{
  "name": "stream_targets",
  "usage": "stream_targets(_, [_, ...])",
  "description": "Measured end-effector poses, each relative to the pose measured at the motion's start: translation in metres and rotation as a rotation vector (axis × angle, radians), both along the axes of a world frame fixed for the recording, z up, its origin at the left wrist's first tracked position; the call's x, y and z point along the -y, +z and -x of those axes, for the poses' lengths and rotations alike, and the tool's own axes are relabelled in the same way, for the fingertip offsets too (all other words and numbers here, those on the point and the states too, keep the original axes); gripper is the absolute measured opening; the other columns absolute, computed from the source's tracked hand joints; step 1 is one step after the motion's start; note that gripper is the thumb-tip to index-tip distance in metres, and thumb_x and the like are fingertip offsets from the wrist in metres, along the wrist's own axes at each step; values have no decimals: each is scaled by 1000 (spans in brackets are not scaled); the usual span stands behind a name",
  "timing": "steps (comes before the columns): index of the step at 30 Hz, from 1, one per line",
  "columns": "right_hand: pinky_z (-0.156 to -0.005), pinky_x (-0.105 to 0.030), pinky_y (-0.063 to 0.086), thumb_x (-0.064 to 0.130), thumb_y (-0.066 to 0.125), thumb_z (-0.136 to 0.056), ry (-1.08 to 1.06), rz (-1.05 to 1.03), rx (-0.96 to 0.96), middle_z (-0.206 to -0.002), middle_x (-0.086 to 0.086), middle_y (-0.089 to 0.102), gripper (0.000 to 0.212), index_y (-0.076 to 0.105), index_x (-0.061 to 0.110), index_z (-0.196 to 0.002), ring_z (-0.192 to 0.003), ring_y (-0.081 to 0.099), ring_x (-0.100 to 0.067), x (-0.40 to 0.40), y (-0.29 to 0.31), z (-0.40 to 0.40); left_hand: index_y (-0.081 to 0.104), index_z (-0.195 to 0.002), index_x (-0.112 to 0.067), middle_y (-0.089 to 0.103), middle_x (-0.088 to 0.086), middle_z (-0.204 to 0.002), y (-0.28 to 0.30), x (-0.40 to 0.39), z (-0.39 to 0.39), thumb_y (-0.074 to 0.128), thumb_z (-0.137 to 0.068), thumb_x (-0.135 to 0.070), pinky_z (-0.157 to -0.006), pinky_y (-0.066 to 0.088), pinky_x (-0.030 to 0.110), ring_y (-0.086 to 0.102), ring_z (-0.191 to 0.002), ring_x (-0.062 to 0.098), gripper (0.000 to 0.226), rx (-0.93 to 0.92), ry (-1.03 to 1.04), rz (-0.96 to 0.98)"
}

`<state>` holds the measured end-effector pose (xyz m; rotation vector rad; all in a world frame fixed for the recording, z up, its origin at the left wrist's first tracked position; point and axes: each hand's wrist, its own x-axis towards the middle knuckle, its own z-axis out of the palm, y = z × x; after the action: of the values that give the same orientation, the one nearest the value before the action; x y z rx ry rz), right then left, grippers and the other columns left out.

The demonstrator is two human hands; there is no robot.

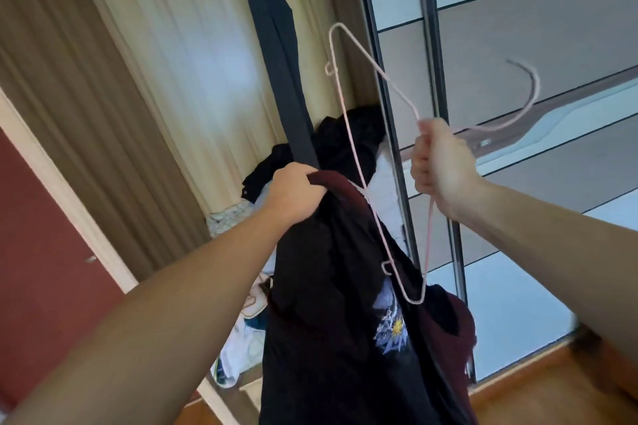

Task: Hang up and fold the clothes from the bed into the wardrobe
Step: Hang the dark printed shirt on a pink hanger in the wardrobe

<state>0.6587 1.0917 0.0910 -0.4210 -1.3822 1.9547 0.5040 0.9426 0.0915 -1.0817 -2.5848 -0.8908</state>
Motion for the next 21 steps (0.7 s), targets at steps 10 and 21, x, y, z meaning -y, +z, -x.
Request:
stream_targets(10, [-39, -18, 9, 22, 33, -86, 172, -56, 96, -46, 4, 17, 40, 22, 24, -48, -42, 10, -13, 4, -47, 10, 74, -87, -8, 70, 7, -92, 2, -1, 9, 62, -82, -6, -78, 53, 32, 67, -94, 27, 12, 197, 181, -234])
stream_targets(21, [-37, -15, 13, 20, 37, -86, 52, -73, 335, -45, 3, 21, 37, 28, 24, -50, -35, 17, -11, -20, -110, 6, 77, -94, -14, 72, 3, -88, 38, 32, 31, 56, -80, 1, -74, 57, 29, 67, -83, 19, 28, 207, 308, -473])
